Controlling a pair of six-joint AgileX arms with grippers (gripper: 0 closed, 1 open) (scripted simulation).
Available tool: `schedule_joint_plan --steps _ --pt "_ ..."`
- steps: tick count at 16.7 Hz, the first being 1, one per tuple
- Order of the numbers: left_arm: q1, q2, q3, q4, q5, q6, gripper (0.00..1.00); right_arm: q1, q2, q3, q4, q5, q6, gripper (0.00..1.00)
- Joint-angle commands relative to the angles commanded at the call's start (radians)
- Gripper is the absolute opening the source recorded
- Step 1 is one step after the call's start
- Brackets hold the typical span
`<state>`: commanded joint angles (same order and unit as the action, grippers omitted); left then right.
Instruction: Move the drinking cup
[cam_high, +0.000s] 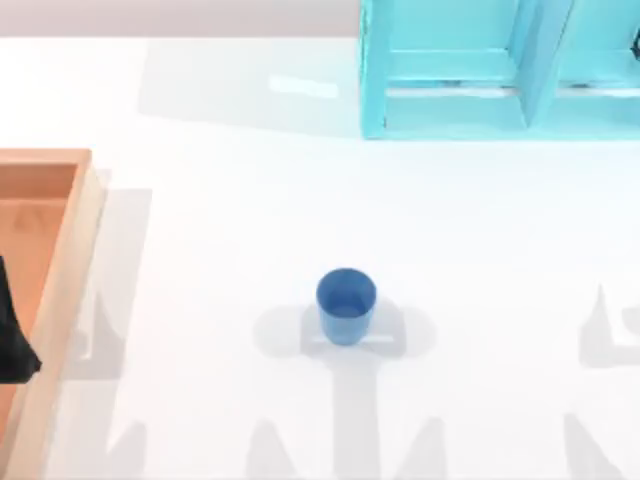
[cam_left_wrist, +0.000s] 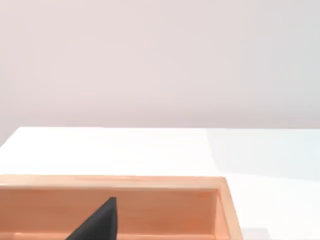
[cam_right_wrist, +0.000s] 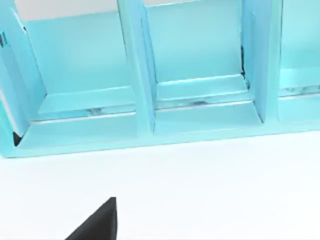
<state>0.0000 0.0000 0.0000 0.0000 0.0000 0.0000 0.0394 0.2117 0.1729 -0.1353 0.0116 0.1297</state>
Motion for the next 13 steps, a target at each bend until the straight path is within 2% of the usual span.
schedule_joint_plan --steps 4,13 --pt "0.0 0.0 0.0 0.0 0.0 0.0 1.0 0.073 0.345 0.254 -0.203 0.005 0.165 1.0" --pt "0.0 0.0 0.0 0.0 0.0 0.0 1.0 0.317 1.36 0.954 -0.791 -0.015 0.515 1.0"
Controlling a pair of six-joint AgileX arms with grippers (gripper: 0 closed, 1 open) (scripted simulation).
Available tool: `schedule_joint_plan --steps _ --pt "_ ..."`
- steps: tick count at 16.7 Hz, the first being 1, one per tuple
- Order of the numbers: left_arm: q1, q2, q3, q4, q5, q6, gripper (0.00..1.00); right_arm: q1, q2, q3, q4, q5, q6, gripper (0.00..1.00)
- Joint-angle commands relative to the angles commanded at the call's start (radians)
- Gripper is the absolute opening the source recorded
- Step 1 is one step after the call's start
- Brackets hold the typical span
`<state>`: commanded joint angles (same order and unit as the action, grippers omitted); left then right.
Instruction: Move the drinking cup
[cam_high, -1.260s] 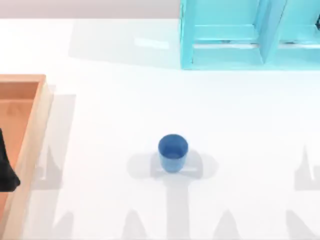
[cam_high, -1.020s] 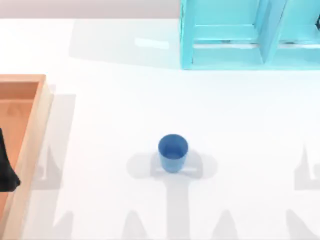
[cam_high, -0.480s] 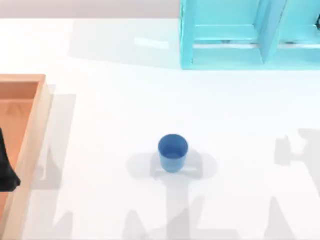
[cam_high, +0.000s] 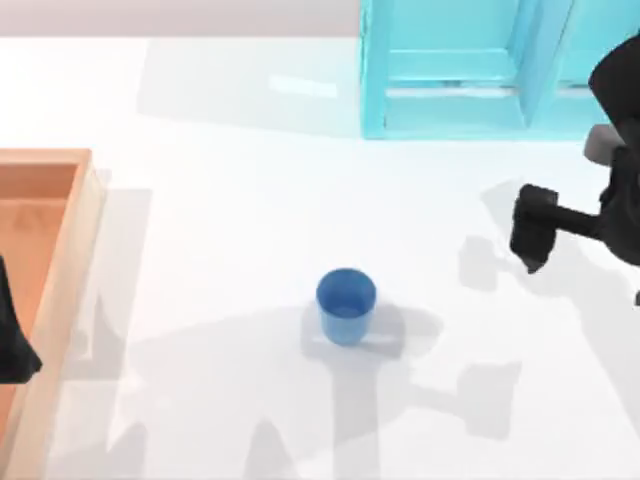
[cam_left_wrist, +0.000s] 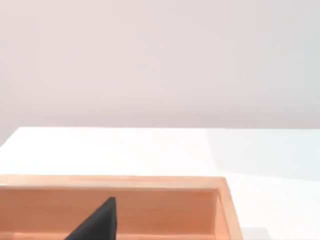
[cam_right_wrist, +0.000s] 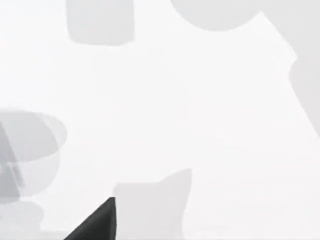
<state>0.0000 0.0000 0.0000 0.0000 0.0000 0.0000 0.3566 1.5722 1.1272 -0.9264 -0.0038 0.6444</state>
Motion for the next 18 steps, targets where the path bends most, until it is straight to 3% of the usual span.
schedule_joint_plan --steps 4,10,14,18 --pt "0.0 0.0 0.0 0.0 0.0 0.0 1.0 0.124 0.319 0.323 -0.22 -0.014 0.073 1.0" --pt "0.0 0.0 0.0 0.0 0.0 0.0 1.0 0.282 0.548 0.73 -0.422 -0.008 0.095 1.0" --pt "0.0 0.0 0.0 0.0 0.0 0.0 1.0 0.342 0.61 0.879 -0.475 0.004 0.083 1.0" --pt "0.0 0.0 0.0 0.0 0.0 0.0 1.0 0.349 0.615 0.897 -0.481 0.007 0.08 1.0"
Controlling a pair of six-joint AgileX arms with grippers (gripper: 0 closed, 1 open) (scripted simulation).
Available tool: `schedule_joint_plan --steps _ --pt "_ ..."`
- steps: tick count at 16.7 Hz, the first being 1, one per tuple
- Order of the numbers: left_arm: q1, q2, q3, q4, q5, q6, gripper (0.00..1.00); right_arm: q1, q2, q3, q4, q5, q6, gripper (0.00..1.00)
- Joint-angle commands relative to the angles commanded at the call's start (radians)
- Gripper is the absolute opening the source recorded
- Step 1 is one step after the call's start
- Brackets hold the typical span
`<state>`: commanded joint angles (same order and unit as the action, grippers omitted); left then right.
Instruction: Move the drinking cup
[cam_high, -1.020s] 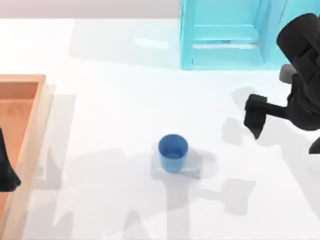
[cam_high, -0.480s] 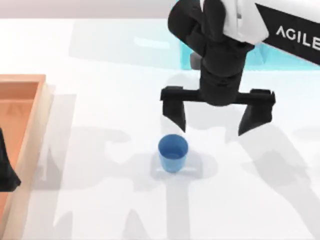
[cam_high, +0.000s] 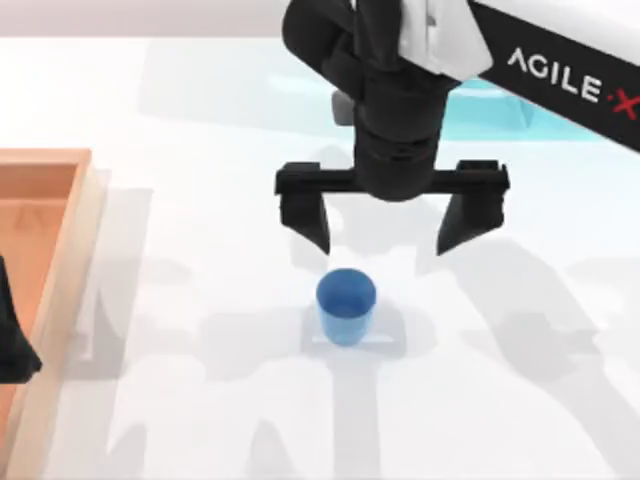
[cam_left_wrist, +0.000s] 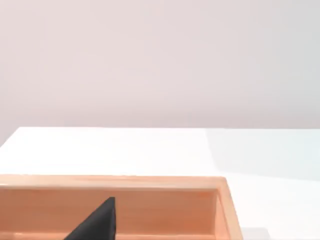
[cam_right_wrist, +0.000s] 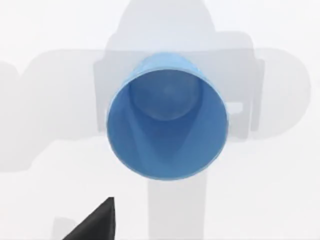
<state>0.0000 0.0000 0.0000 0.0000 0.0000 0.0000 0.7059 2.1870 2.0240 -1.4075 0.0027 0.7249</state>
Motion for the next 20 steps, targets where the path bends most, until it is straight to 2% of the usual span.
schedule_joint_plan --steps 5,12,18,20 --pt "0.0 0.0 0.0 0.0 0.0 0.0 1.0 -0.003 0.001 -0.041 0.042 0.0 -0.002 1.0" --pt "0.0 0.0 0.0 0.0 0.0 0.0 1.0 0.001 0.041 -0.292 0.339 0.0 0.002 1.0" --pt "0.0 0.0 0.0 0.0 0.0 0.0 1.0 0.003 0.048 -0.322 0.37 0.0 0.003 1.0" --pt "0.0 0.0 0.0 0.0 0.0 0.0 1.0 0.003 0.048 -0.322 0.37 0.0 0.003 0.85"
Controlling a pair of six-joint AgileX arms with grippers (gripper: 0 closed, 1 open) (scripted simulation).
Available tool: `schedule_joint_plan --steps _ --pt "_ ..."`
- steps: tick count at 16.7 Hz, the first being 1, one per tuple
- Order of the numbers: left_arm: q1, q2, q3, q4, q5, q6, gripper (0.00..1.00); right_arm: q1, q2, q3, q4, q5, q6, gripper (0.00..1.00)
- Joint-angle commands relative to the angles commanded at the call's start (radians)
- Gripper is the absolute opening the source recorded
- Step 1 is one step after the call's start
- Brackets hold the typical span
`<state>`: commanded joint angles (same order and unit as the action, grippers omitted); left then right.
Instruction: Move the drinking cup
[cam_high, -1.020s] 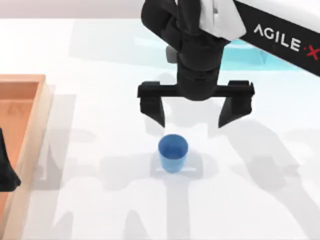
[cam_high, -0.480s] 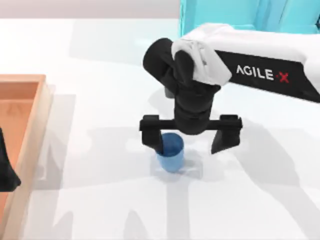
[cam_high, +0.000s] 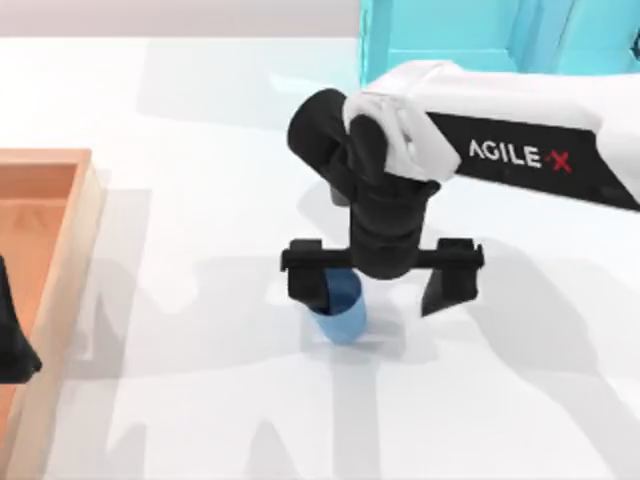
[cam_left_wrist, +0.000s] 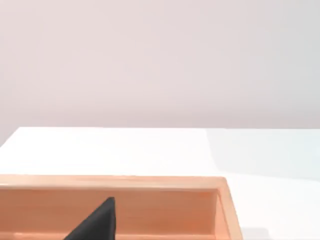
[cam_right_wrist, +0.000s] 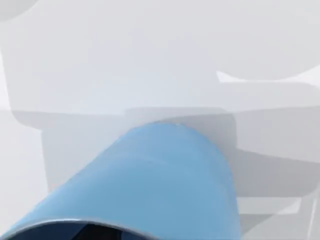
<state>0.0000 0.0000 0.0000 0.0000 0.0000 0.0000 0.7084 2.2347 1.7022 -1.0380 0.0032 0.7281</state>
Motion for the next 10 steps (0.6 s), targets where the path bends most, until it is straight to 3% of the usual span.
schedule_joint_plan --steps 10 --pt "0.0 0.0 0.0 0.0 0.0 0.0 1.0 0.0 0.0 0.0 0.0 0.0 0.0 0.1"
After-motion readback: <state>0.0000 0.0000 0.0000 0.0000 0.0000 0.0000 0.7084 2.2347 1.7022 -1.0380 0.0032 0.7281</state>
